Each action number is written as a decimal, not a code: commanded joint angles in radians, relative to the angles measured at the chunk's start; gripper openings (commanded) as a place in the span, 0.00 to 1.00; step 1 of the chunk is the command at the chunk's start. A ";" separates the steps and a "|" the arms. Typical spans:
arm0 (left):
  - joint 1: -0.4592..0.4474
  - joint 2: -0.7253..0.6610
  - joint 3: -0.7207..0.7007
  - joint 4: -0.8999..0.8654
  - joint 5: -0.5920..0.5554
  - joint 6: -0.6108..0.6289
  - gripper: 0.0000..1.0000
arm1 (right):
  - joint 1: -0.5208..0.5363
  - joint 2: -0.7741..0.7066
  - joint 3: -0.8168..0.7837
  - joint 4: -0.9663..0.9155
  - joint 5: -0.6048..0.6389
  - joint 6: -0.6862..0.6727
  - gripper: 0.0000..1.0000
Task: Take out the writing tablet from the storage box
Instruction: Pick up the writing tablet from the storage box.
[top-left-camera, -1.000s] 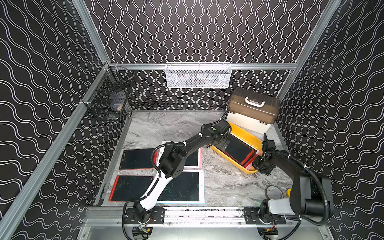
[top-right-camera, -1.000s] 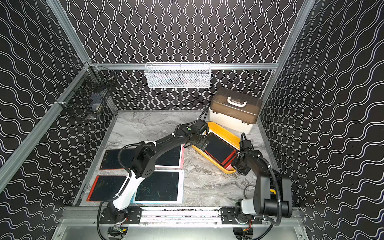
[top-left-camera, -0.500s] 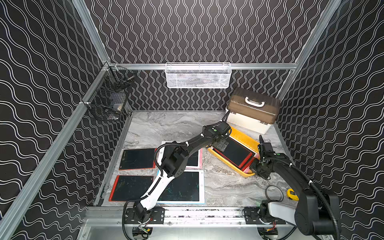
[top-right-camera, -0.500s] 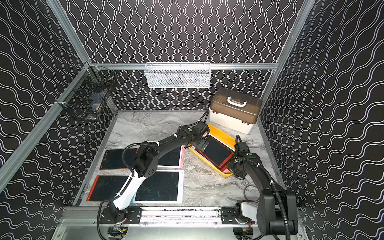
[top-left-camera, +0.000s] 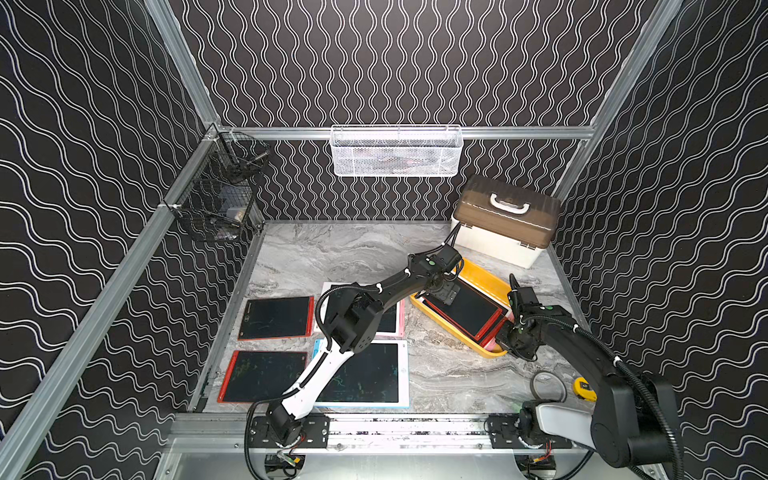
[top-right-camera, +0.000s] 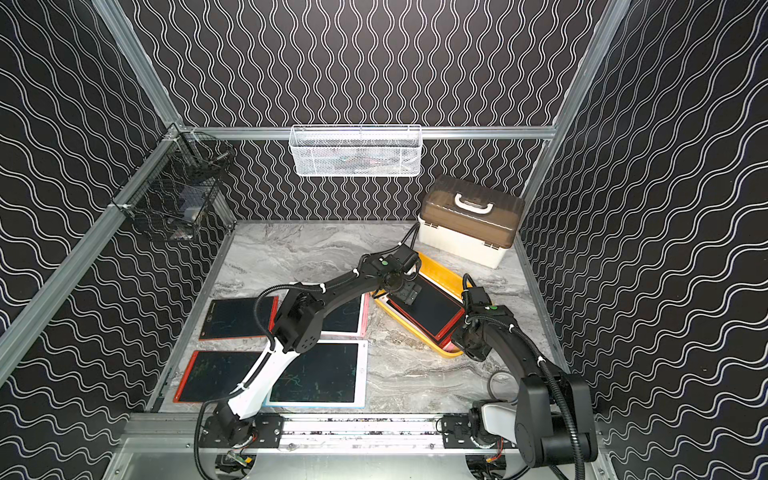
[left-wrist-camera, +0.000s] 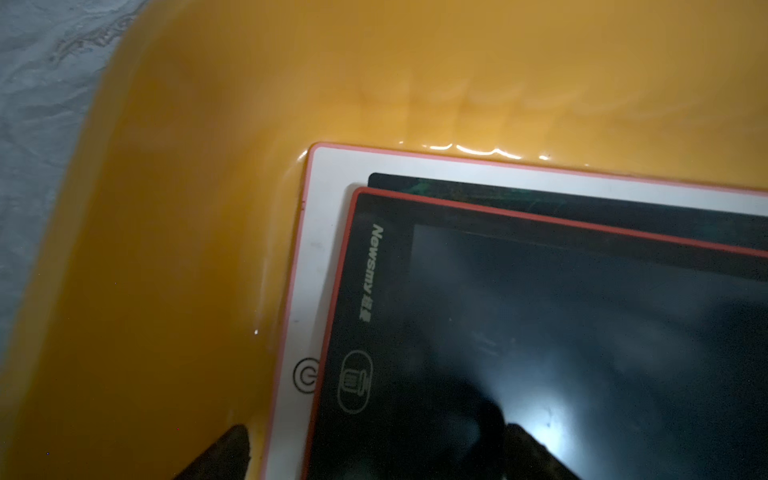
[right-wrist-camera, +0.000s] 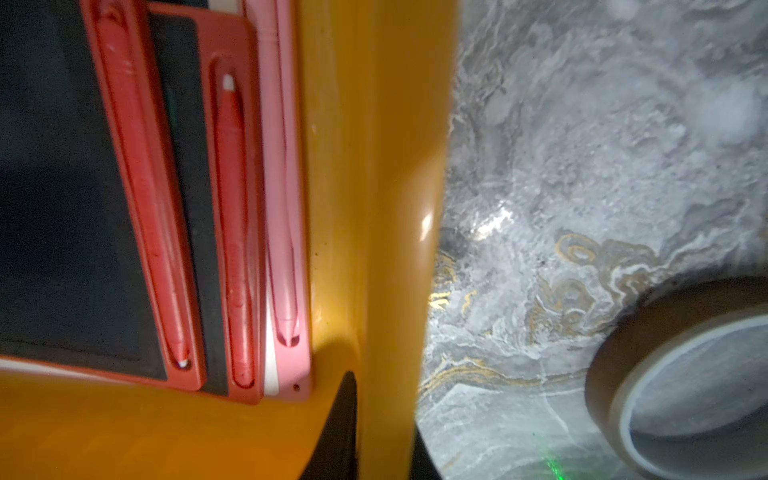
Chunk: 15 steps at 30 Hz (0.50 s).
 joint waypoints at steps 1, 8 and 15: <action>-0.001 0.005 -0.020 -0.011 0.099 -0.041 0.99 | 0.002 0.001 0.001 -0.054 0.027 0.011 0.14; -0.001 -0.011 -0.054 0.008 0.209 -0.082 0.99 | 0.002 -0.005 0.001 -0.052 0.029 0.016 0.14; -0.005 -0.045 -0.083 0.041 0.332 -0.144 0.99 | 0.002 0.010 0.006 -0.045 0.027 0.013 0.14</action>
